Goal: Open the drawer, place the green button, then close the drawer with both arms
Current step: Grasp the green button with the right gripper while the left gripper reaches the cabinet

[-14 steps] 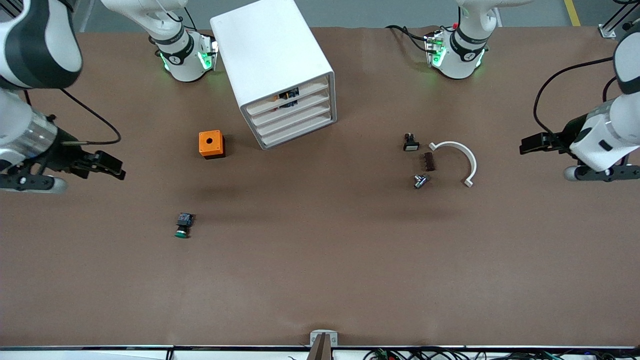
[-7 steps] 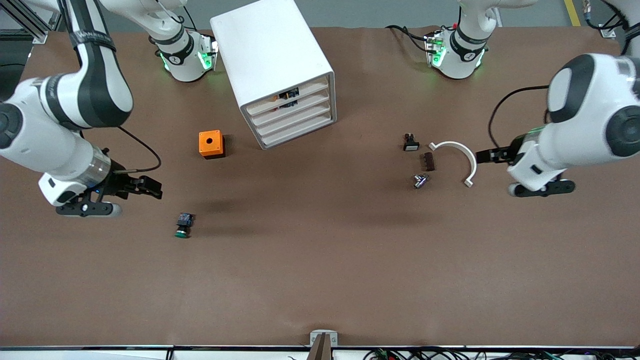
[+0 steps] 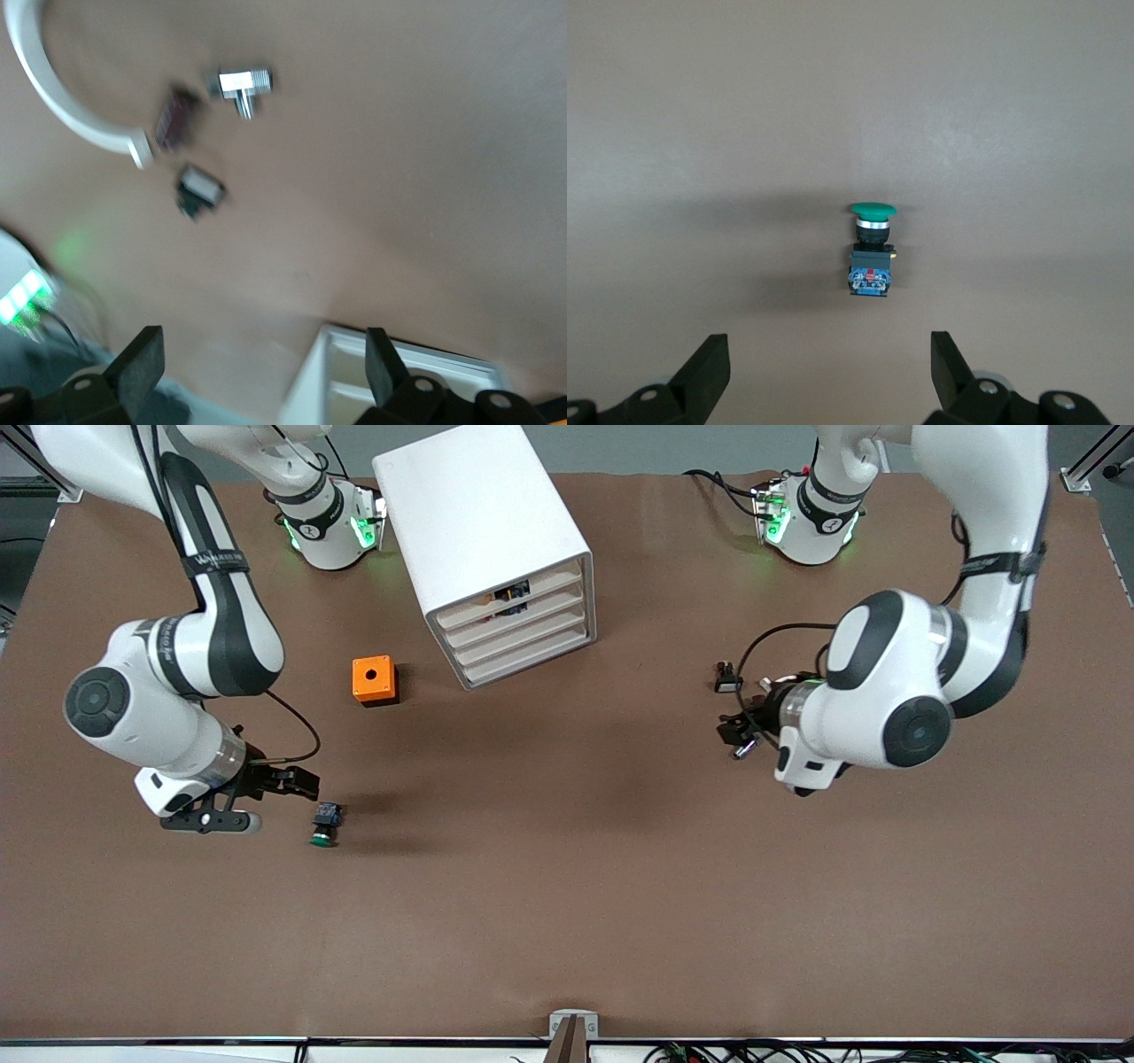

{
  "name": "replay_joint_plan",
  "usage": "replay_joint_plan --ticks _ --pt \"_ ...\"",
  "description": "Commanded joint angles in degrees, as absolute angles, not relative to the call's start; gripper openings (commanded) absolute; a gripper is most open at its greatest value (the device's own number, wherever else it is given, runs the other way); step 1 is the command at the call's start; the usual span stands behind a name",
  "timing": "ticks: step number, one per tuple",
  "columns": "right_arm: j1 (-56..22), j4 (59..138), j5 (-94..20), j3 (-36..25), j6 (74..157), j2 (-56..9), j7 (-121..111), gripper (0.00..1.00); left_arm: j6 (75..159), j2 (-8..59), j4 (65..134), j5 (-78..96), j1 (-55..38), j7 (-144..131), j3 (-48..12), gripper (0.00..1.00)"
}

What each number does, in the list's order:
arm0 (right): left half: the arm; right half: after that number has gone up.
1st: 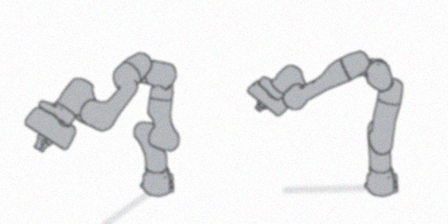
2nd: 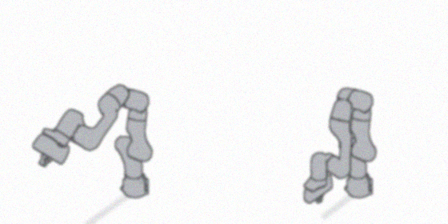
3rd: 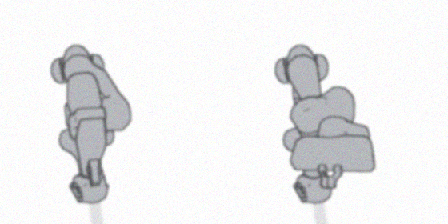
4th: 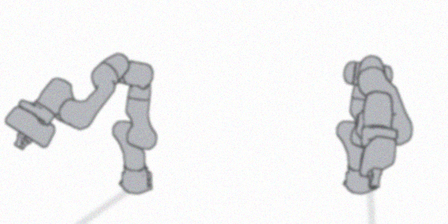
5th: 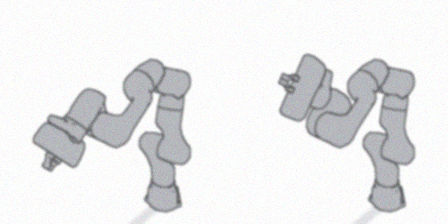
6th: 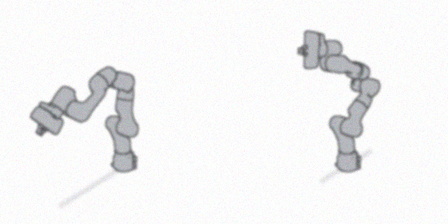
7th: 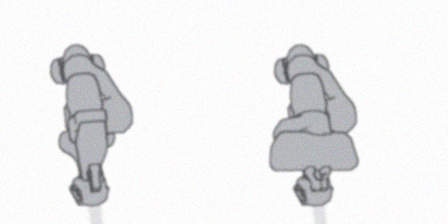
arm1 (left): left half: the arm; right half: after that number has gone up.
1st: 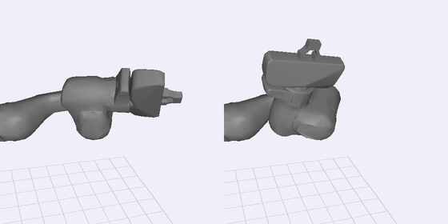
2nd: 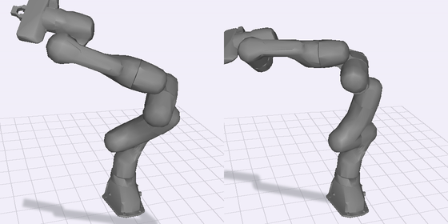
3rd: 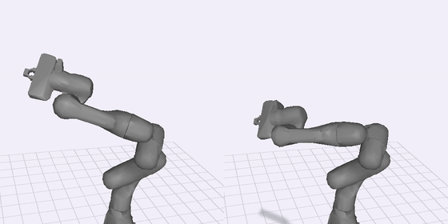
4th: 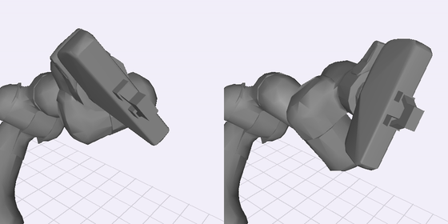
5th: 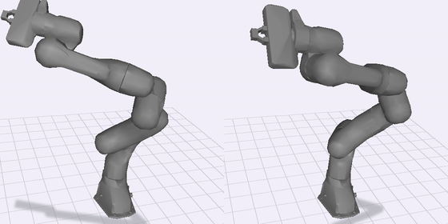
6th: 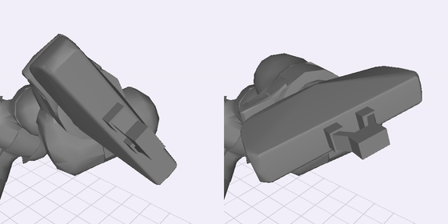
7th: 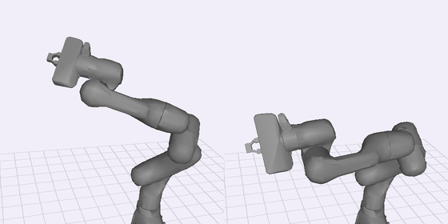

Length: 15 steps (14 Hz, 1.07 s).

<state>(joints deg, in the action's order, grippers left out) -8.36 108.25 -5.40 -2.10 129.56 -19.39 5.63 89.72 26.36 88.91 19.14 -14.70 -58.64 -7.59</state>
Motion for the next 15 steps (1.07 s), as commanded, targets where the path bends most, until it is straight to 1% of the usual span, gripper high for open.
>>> replay_joint_plan --ticks 1,4,9,15 --pt "-8.96 109.60 -5.89 -2.29 132.62 -21.08 6.42 1.00 88.15 33.11 83.95 22.58 -14.77 -72.19 -10.80 1.00" --pt "-8.96 109.60 -5.98 -2.29 136.13 -24.34 6.42 1.00 89.03 40.41 78.85 27.49 -14.77 -88.80 -14.14 1.00" --pt "-8.88 109.60 -5.89 -2.29 139.04 -27.33 6.33 1.00 89.03 50.52 78.05 38.22 -14.77 -110.62 -17.48 1.00" --pt "-8.35 109.60 -5.89 -2.37 146.15 -32.42 6.07 1.00 88.95 55.89 78.49 43.41 -14.50 -123.12 -21.70 1.00"
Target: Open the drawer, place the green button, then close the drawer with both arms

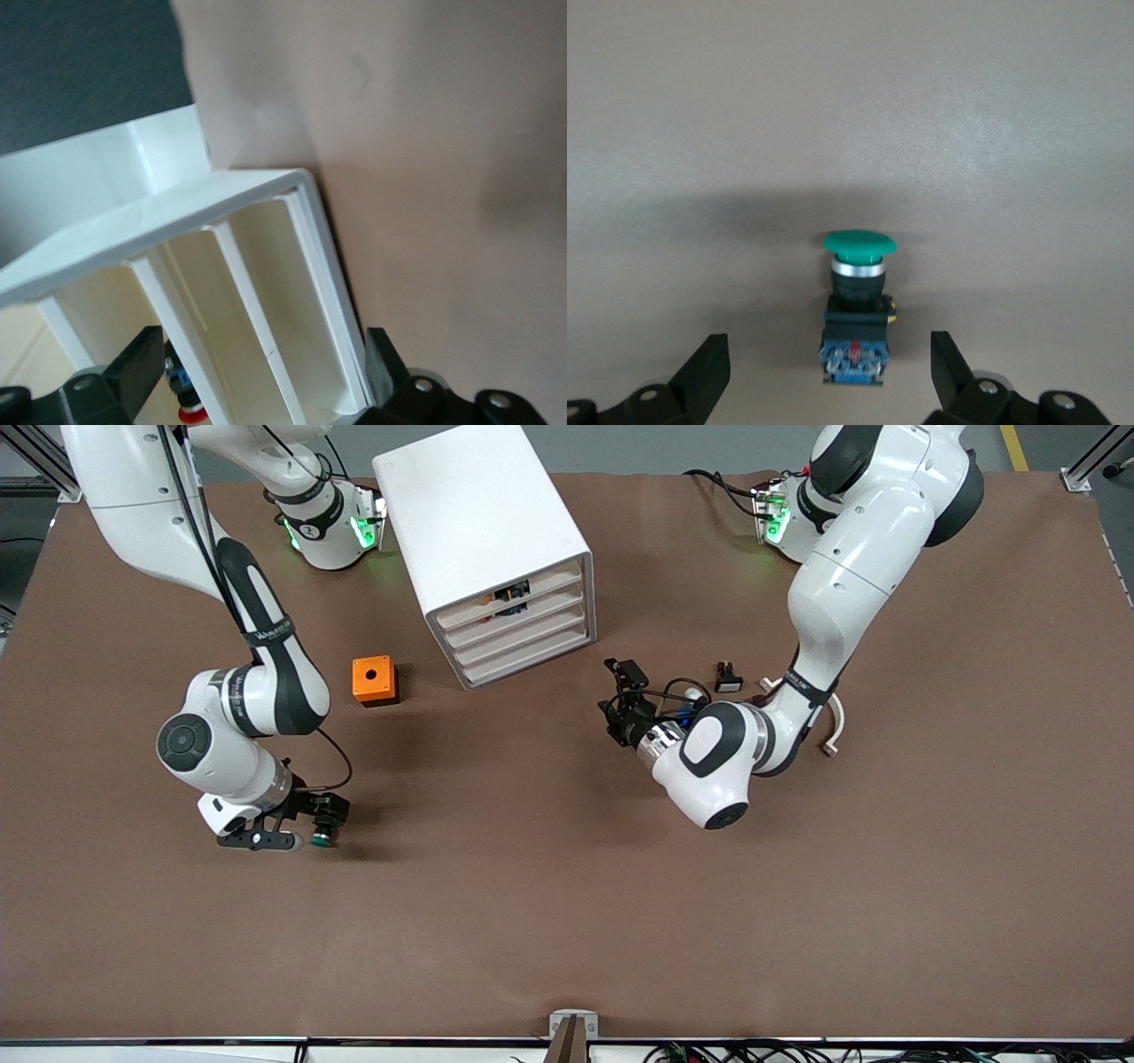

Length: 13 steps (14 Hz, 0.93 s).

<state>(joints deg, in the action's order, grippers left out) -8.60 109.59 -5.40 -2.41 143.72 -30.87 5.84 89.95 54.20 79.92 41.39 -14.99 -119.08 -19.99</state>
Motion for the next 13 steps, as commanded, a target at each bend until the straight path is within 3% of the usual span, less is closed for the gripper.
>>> replay_joint_plan --ticks 1,3,4,5,6,7,9,12,13 --pt "-8.18 109.60 -5.89 -2.37 146.95 -32.95 5.98 1.00 88.95 56.51 78.49 44.20 -14.59 -123.83 -21.97 1.00" --pt "-7.91 109.60 -5.89 -2.37 147.74 -33.83 6.06 1.00 88.95 57.47 78.49 46.05 -14.85 -124.10 -22.06 0.97" --pt "-7.82 109.60 -5.89 -2.29 147.66 -33.84 6.33 1.00 88.95 57.74 78.49 46.23 -15.03 -124.10 -22.41 0.82" --pt "-7.91 109.60 -5.89 -2.29 147.22 -33.92 6.50 1.00 88.77 58.18 78.57 46.32 -15.81 -124.45 -22.41 0.73" --pt "-7.91 109.69 -5.98 -2.29 146.87 -33.84 6.59 0.92 88.68 58.71 78.66 46.41 -16.69 -125.85 -22.50 0.69" --pt "-7.91 109.60 -5.98 -2.29 146.00 -33.75 6.85 0.80 88.59 59.15 78.66 46.41 -17.48 -127.25 -22.50 0.64" --pt "-8.00 109.42 -5.98 -2.29 144.23 -33.66 8.69 0.46 88.16 59.33 78.84 47.10 -18.71 -127.97 -22.67 0.57" --pt "-7.91 109.51 -5.98 -2.29 144.14 -33.66 8.70 0.00 87.28 59.33 80.33 50.26 -19.95 -128.06 -22.59 0.57" --pt "-8.00 109.42 -5.98 -2.29 144.05 -33.58 8.70 0.00 87.28 59.33 80.42 50.88 -20.39 -128.06 -22.50 0.57"
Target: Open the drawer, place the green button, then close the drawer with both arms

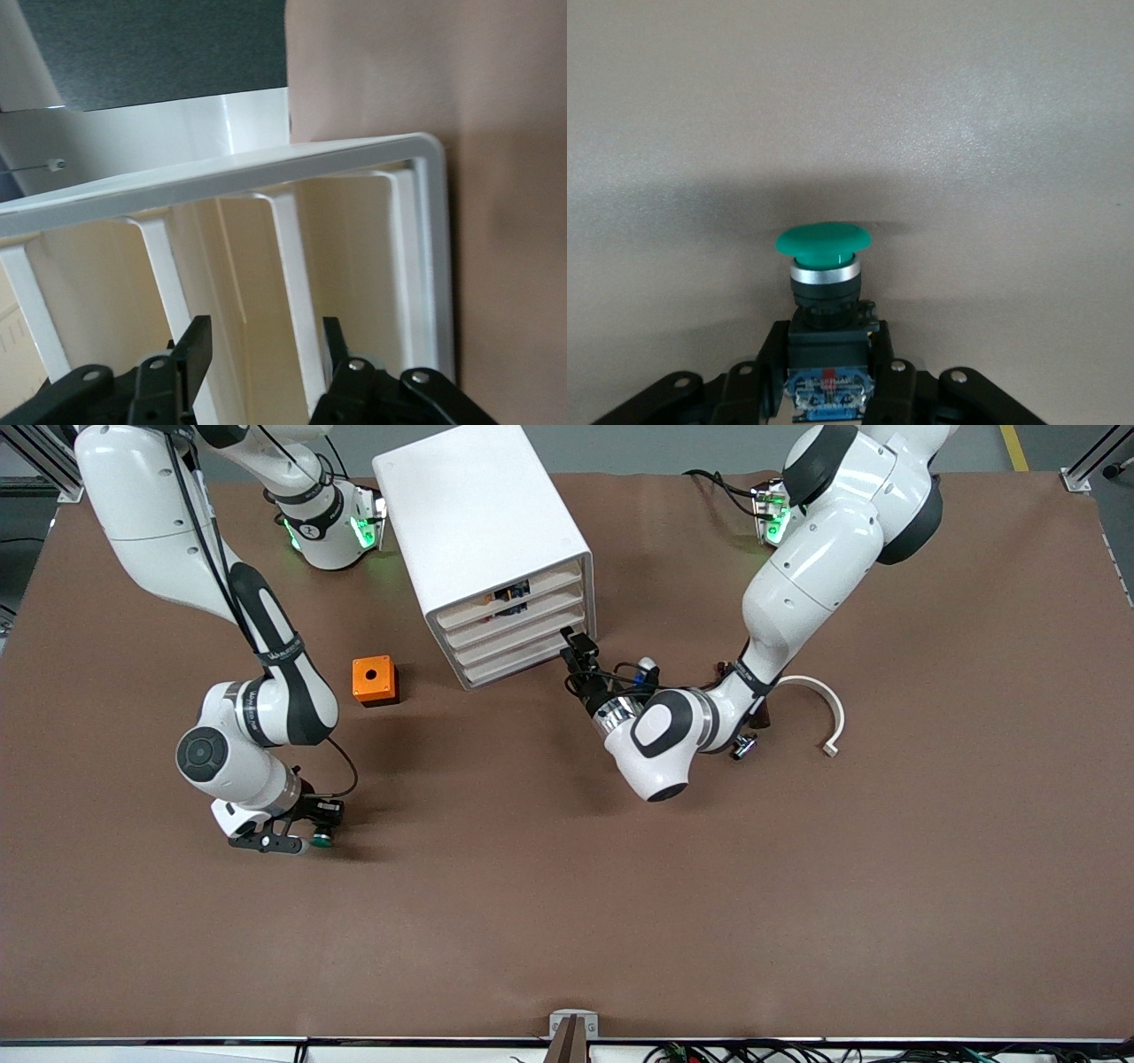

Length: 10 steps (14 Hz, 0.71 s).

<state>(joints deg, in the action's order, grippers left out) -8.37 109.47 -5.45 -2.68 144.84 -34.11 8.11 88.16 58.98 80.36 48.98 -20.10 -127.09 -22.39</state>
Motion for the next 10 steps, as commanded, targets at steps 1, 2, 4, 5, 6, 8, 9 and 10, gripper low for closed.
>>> replay_joint_plan --ticks 1,2,4,5,6,8,9,10 --pt "-8.00 109.34 -5.98 -2.29 143.27 -33.49 8.61 0.00 87.28 59.41 80.68 51.06 -20.91 -128.06 -22.50 0.57" --pt "-8.00 109.07 -5.98 -2.29 142.39 -33.31 8.79 0.00 87.28 59.76 81.03 51.24 -21.09 -128.06 -22.50 0.57" --pt "-8.09 108.72 -5.98 -2.37 142.12 -32.44 8.79 0.00 87.28 60.20 81.12 51.24 -21.79 -128.14 -22.15 0.57" --pt "-8.00 108.20 -5.98 -2.37 142.03 -32.08 8.53 0.00 87.28 60.29 81.04 51.24 -21.88 -128.14 -21.97 0.57" --pt "-8.09 107.85 -5.98 -2.37 140.99 -31.56 8.61 0.00 87.28 60.38 80.95 51.24 -21.80 -128.23 -21.97 0.57" --pt "-8.09 105.39 -5.98 -2.46 135.56 -30.68 9.66 0.00 87.28 60.82 81.03 51.24 -21.80 -128.23 -21.88 0.57" --pt "-8.09 103.81 -5.89 -2.55 132.40 -30.24 12.37 0.00 87.28 61.26 81.04 51.24 -21.97 -128.15 -21.88 0.57" --pt "-8.17 102.67 -5.89 -2.55 129.67 -29.36 14.83 0.00 87.36 61.43 81.04 51.24 -22.49 -128.14 -21.88 0.57"
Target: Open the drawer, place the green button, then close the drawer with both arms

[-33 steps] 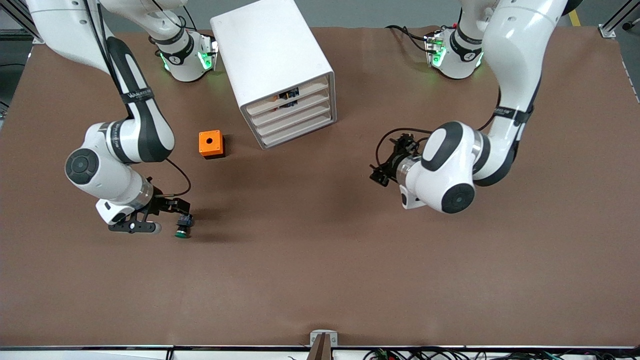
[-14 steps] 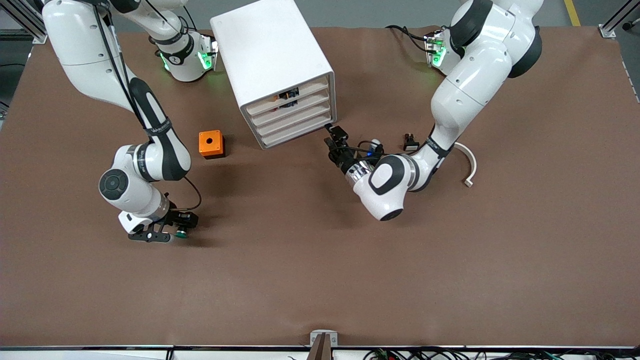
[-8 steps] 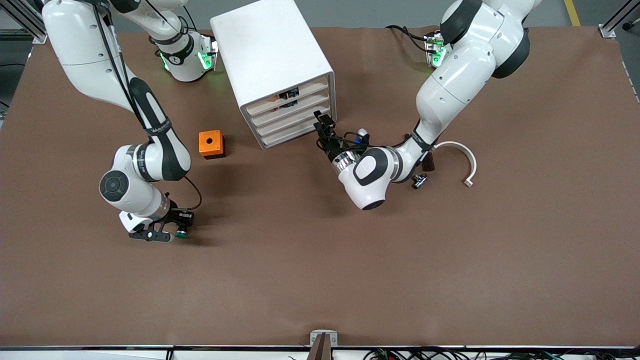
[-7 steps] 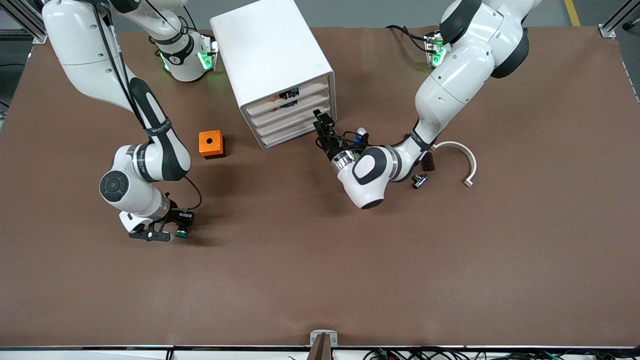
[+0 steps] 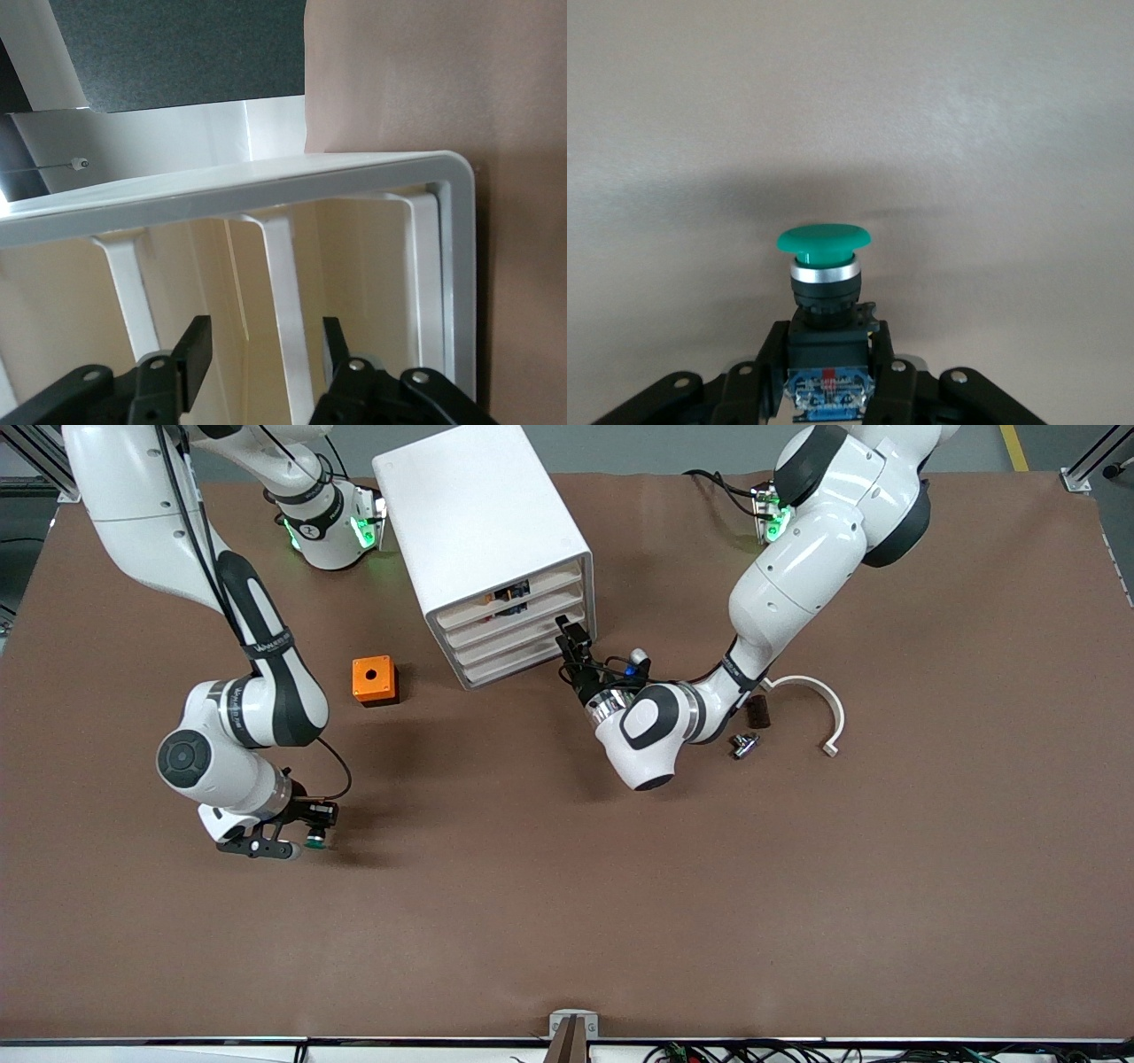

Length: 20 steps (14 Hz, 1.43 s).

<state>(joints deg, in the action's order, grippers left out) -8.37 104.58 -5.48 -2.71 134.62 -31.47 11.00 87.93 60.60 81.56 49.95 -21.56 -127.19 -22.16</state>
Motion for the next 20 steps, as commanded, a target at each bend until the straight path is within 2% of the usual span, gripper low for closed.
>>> replay_joint_plan --ticks 1,6,12,15,20 --pt "-8.52 102.05 -5.89 -2.55 127.64 -28.49 16.51 0.00 87.36 61.96 81.04 51.24 -23.02 -128.14 -21.88 0.54" --pt "-9.40 97.48 -5.89 -2.20 115.34 -23.39 25.90 0.00 87.36 62.40 81.12 51.24 -25.57 -128.06 -21.97 0.38" --pt "-12.65 89.14 -5.98 -2.02 100.84 -20.48 38.91 0.00 87.36 63.11 80.68 51.24 -25.75 -127.27 -22.32 0.19" --pt "-15.37 85.87 -6.06 -2.02 95.72 -18.82 46.03 0.00 87.45 63.11 80.51 51.15 -25.40 -127.27 -21.97 0.14" --pt "-19.42 86.13 -8.25 -2.02 94.04 -15.91 57.98 0.00 87.71 63.02 79.98 50.98 -23.30 -127.09 -21.36 0.13"
